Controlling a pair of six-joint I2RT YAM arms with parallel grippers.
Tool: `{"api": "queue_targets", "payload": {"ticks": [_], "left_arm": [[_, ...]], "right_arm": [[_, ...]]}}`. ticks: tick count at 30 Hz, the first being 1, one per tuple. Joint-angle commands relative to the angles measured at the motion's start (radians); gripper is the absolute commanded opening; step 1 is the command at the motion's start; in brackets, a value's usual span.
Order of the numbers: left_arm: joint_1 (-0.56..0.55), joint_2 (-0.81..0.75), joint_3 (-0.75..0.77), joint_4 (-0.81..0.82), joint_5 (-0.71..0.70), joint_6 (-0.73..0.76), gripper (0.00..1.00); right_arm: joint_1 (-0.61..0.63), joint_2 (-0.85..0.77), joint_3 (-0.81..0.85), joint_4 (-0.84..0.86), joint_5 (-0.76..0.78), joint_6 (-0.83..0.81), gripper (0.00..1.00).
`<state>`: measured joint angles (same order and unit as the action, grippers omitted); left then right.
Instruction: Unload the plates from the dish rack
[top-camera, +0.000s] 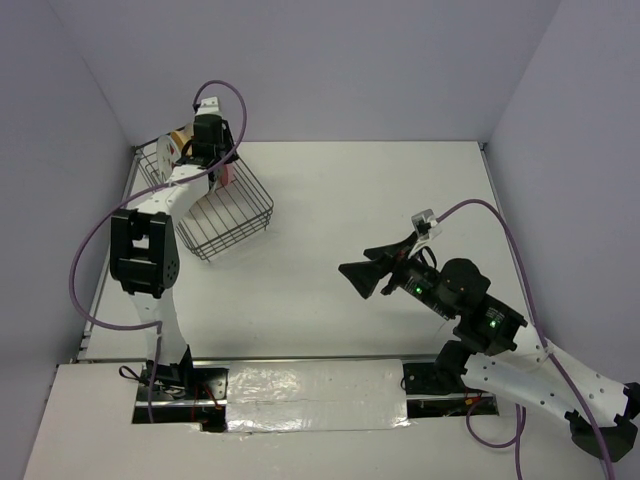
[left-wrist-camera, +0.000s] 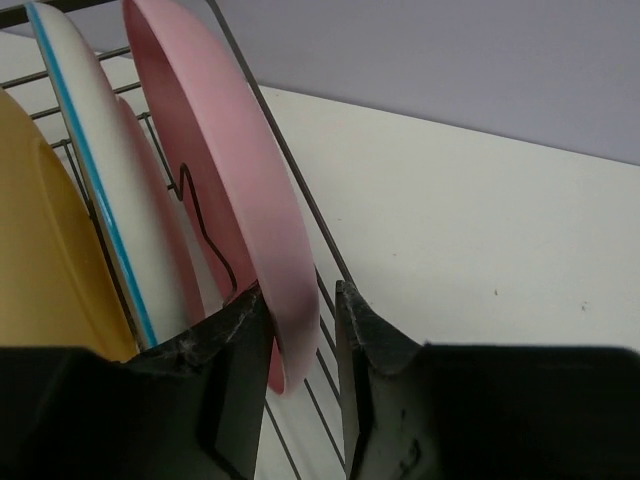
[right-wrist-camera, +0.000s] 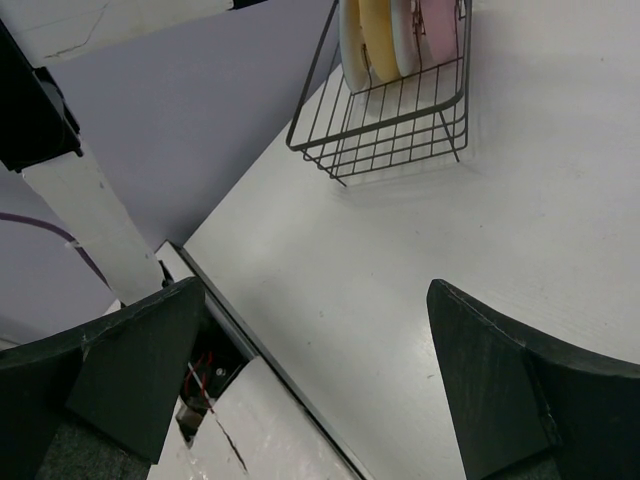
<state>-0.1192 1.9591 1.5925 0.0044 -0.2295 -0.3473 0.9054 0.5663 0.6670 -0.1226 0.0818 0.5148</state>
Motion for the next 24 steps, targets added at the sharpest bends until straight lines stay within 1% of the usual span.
{"api": "queue_targets", "payload": {"ticks": [1, 2, 3, 5, 7, 8, 14, 17, 19, 23, 24], "left_arm": [[0.006, 0.003, 0.053, 0.026, 0.01, -0.018, 0.4], [0.006, 0.0, 0.053, 0.028, 0.009, -0.018, 0.37], [0.006, -0.003, 0.05, 0.029, 0.009, -0.019, 0.29], [0.006, -0.012, 0.055, 0.029, 0.002, -0.021, 0.2], [0.006, -0.015, 0.075, 0.011, -0.001, -0.016, 0.02], [0.006, -0.017, 0.087, 0.002, -0.013, -0.015, 0.0], [0.006, -0.072, 0.103, -0.001, -0.042, 0.019, 0.0], [0.006, -0.107, 0.107, -0.001, -0.034, 0.025, 0.0], [0.006, -0.127, 0.11, -0.001, -0.018, 0.027, 0.0], [0.006, -0.152, 0.144, -0.067, 0.031, 0.005, 0.0], [0.004, -0.166, 0.142, -0.069, 0.082, 0.002, 0.0]], "right_arm": [[0.004, -0.008, 0.028, 0.028, -0.002, -0.027, 1.0], [0.004, -0.006, 0.029, 0.026, -0.008, -0.029, 1.0], [0.004, -0.005, 0.031, 0.024, -0.011, -0.029, 1.0], [0.003, -0.005, 0.032, 0.026, -0.017, -0.022, 1.0], [0.003, -0.006, 0.026, 0.035, -0.031, -0.019, 1.0], [0.003, -0.005, 0.025, 0.038, -0.033, -0.019, 1.0], [0.003, 0.03, 0.034, 0.034, -0.04, -0.022, 1.0], [0.004, 0.037, 0.034, 0.043, -0.073, -0.024, 1.0], [0.004, 0.037, 0.033, 0.051, -0.103, -0.022, 1.0], [0.006, 0.033, 0.029, 0.054, -0.093, -0.024, 1.0], [0.006, 0.033, 0.031, 0.046, -0.083, -0.024, 1.0]]}}
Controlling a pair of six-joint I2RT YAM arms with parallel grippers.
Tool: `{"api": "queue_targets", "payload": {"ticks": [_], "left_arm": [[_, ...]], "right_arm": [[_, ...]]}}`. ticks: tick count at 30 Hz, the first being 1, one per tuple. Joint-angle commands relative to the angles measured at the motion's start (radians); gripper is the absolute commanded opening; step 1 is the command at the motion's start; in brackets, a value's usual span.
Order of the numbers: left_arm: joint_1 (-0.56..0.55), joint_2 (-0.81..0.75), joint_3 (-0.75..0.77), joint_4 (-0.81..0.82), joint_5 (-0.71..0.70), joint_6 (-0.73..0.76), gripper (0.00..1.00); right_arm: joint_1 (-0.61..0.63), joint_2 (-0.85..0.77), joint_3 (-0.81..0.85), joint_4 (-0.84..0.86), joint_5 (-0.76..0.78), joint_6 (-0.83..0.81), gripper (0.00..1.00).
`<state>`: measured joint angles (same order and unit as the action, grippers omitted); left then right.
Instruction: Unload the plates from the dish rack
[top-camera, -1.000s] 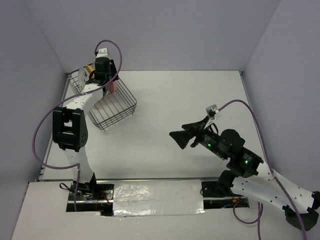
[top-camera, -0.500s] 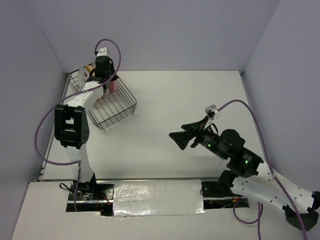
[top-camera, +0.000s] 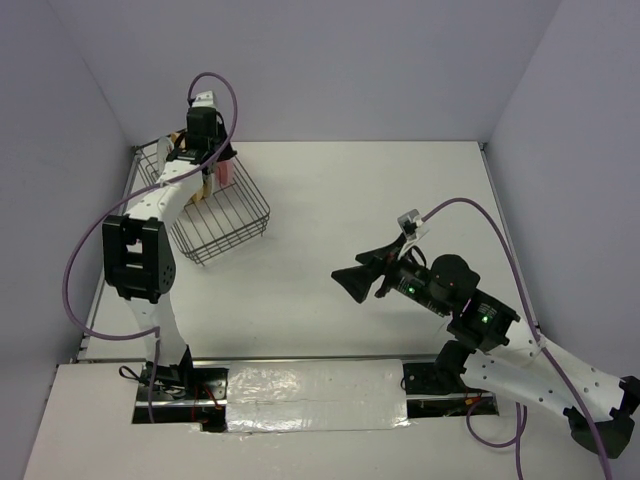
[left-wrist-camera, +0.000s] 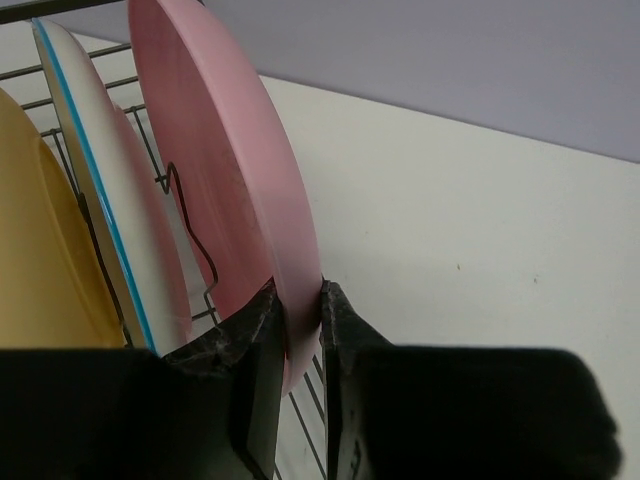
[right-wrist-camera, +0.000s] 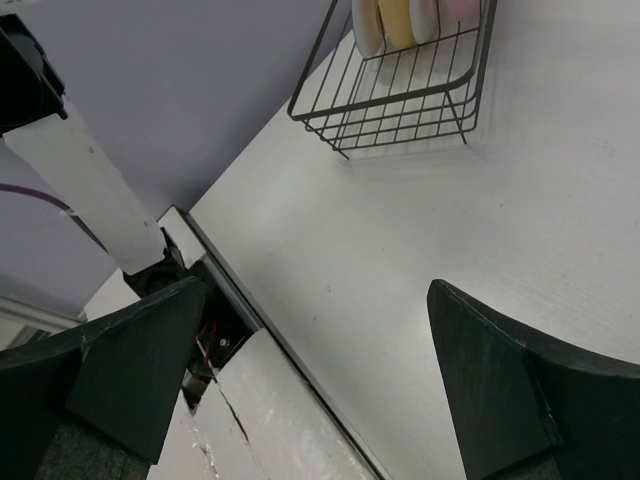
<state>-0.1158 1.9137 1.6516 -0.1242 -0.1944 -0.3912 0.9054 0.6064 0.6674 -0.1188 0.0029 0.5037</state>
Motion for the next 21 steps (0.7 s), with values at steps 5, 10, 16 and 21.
{"api": "queue_targets", "payload": {"ticks": [5, 10, 16, 21], "left_arm": [[-0.004, -0.151, 0.097, 0.018, 0.136, 0.002, 0.0], [-0.013, -0.208, 0.089, 0.018, 0.185, -0.003, 0.0], [-0.013, -0.219, 0.111, 0.02, 0.173, 0.021, 0.0], [-0.002, -0.16, 0.154, -0.002, 0.13, 0.017, 0.0]], "right_arm": [[0.003, -0.007, 0.038, 0.019, 0.084, -0.03, 1.0], [0.003, -0.013, 0.035, 0.013, 0.153, -0.044, 1.0], [0.003, -0.002, 0.043, -0.002, 0.189, -0.056, 1.0], [0.003, -0.019, 0.043, -0.005, 0.207, -0.06, 1.0]]}}
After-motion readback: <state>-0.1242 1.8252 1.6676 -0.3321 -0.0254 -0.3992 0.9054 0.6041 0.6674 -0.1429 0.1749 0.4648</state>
